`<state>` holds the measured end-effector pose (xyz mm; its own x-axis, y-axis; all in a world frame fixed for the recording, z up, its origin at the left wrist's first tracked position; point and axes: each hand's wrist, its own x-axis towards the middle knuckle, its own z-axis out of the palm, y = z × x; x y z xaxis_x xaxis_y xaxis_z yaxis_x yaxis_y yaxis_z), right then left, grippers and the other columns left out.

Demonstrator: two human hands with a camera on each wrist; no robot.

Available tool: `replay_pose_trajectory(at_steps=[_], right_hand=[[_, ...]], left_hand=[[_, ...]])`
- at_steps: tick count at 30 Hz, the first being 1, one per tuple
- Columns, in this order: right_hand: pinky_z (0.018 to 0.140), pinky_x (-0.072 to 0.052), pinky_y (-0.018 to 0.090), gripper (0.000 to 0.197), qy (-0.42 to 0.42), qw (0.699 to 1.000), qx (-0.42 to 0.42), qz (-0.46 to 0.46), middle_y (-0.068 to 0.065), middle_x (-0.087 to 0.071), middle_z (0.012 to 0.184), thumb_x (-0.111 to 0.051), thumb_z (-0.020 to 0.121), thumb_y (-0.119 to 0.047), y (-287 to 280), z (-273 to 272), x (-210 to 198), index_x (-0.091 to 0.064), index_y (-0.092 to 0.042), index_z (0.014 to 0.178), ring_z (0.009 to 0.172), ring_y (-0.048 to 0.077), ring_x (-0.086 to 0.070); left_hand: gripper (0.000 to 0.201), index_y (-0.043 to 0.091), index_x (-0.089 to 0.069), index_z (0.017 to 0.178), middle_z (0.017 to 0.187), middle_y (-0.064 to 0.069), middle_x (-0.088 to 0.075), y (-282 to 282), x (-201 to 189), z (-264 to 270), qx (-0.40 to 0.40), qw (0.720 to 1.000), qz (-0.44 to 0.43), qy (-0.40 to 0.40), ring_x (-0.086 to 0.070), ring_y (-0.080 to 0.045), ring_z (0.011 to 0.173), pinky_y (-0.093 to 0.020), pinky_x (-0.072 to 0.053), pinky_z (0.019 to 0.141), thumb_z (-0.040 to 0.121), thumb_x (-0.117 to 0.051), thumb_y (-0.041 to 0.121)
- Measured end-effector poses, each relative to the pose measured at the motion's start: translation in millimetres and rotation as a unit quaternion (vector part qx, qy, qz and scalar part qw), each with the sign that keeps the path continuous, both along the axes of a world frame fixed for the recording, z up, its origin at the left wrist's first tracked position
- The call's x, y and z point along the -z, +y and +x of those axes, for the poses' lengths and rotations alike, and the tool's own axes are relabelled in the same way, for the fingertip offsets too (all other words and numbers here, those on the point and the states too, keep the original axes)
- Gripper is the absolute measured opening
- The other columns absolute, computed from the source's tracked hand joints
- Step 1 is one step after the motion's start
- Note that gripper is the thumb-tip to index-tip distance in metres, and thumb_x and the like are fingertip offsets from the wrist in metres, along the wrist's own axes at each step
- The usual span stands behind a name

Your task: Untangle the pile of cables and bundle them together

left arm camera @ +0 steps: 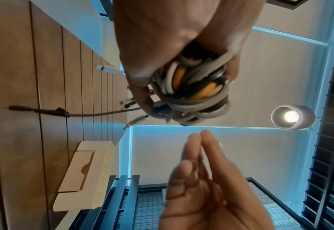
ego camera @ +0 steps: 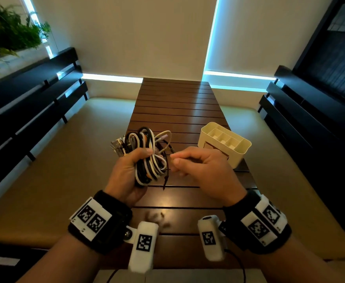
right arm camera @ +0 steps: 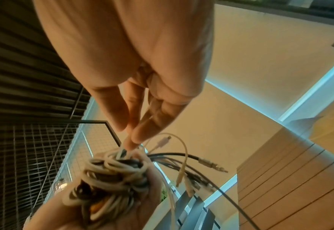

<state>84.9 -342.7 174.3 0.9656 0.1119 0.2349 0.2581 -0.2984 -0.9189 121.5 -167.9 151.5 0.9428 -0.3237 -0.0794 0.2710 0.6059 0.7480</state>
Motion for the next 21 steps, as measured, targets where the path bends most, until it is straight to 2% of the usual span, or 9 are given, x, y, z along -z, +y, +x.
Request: replay_pose_trajectory(at_steps=[4, 6, 8, 10, 12, 13, 14, 16, 21], right_hand=[[0.057, -0.052, 0.021, 0.007, 0.069, 0.996, -0.014, 0.054, 0.003, -0.069, 0.069, -0.066, 0.092, -0.012, 8.8, -0.1, 3.8, -0.071, -0.007, 0.092, 0.06, 0.012, -0.063], [0.054, -0.048, 0.02, 0.009, 0.114, 0.991, -0.019, 0.062, 0.001, -0.066, 0.069, -0.067, 0.091, -0.015, 7.0, 1.2, 4.9, -0.069, -0.006, 0.092, 0.058, 0.009, -0.06], [0.056, -0.048, 0.02, 0.012, 0.123, 0.992, -0.017, 0.026, 0.0, -0.066, 0.072, -0.072, 0.088, -0.018, 4.3, 2.6, 6.0, -0.068, -0.007, 0.091, 0.06, 0.008, -0.059], [0.062, -0.054, 0.024, 0.013, 0.081, 0.997, 0.002, 0.009, 0.003, -0.069, 0.081, -0.076, 0.084, -0.018, 4.4, 3.0, 5.1, -0.067, -0.011, 0.091, 0.068, 0.014, -0.063], [0.072, -0.058, 0.031, 0.015, 0.021, 0.999, 0.023, 0.024, 0.008, -0.07, 0.09, -0.075, 0.085, -0.018, 7.6, 1.2, 3.1, -0.068, -0.015, 0.098, 0.081, 0.023, -0.066], [0.074, -0.058, 0.031, 0.017, -0.006, 0.999, 0.027, 0.025, 0.007, -0.068, 0.091, -0.073, 0.087, -0.02, 10.2, -0.5, 2.5, -0.069, -0.016, 0.103, 0.083, 0.023, -0.065], [0.073, -0.057, 0.028, 0.019, -0.033, 0.999, 0.023, 0.017, 0.005, -0.067, 0.09, -0.071, 0.089, -0.021, 13.4, -2.7, 2.2, -0.069, -0.017, 0.107, 0.083, 0.02, -0.064], [0.07, -0.051, 0.02, 0.016, -0.081, 0.996, 0.013, -0.017, -0.001, -0.062, 0.088, -0.069, 0.09, -0.019, 20.7, -6.5, 4.0, -0.071, -0.015, 0.105, 0.078, 0.013, -0.059], [0.069, -0.045, 0.013, 0.01, -0.159, 0.984, 0.033, -0.07, -0.005, -0.053, 0.088, -0.068, 0.091, -0.016, 29.7, -6.4, 16.9, -0.072, -0.008, 0.095, 0.076, 0.007, -0.054]], left_hand=[[0.018, 0.007, -0.073, 0.082, 0.073, -0.01, -0.063, -2.2, -5.8, -2.5, 0.01, 1.0, -0.014, 0.001, -0.062, -0.018, 0.064, -0.029, -0.055, 0.062, 0.077, -0.057, 0.014], [0.017, 0.003, -0.066, 0.087, 0.074, -0.011, -0.063, -2.2, -4.8, -4.1, 0.009, 1.0, -0.005, 0.014, -0.062, -0.019, 0.064, -0.03, -0.055, 0.063, 0.076, -0.059, 0.013], [0.018, 0.003, -0.068, 0.087, 0.075, -0.012, -0.063, -0.4, -0.8, -6.3, 0.01, 1.0, -0.002, 0.023, -0.062, -0.02, 0.064, -0.031, -0.055, 0.062, 0.075, -0.062, 0.013], [0.016, 0.003, -0.069, 0.087, 0.076, -0.013, -0.063, 0.0, 1.4, -8.8, 0.013, 1.0, -0.006, 0.026, -0.064, -0.02, 0.064, -0.03, -0.057, 0.06, 0.075, -0.064, 0.012], [0.019, 0.001, -0.067, 0.094, 0.077, -0.012, -0.065, 0.4, 2.1, -9.9, 0.008, 0.999, -0.012, 0.031, -0.065, -0.02, 0.065, -0.031, -0.058, 0.059, 0.078, -0.06, 0.01], [0.026, 0.0, -0.065, 0.103, 0.082, -0.014, -0.068, 0.5, 1.7, -9.9, 0.006, 0.999, -0.013, 0.032, -0.067, -0.022, 0.071, -0.034, -0.059, 0.064, 0.079, -0.06, 0.009], [0.037, -0.002, -0.063, 0.114, 0.093, -0.019, -0.068, 0.4, 0.5, -10.2, 0.009, 0.999, -0.013, 0.03, -0.067, -0.026, 0.083, -0.039, -0.058, 0.075, 0.079, -0.061, 0.009], [0.053, -0.003, -0.056, 0.13, 0.115, -0.029, -0.062, 0.5, 0.5, -10.6, 0.017, 0.999, -0.012, 0.031, -0.061, -0.037, 0.103, -0.049, -0.05, 0.094, 0.079, -0.062, 0.011], [0.052, -0.011, -0.055, 0.124, 0.103, -0.023, -0.063, 1.4, 4.5, -12.9, 0.028, 0.999, -0.017, 0.04, -0.065, -0.031, 0.09, -0.04, -0.055, 0.083, 0.078, -0.062, 0.012]])
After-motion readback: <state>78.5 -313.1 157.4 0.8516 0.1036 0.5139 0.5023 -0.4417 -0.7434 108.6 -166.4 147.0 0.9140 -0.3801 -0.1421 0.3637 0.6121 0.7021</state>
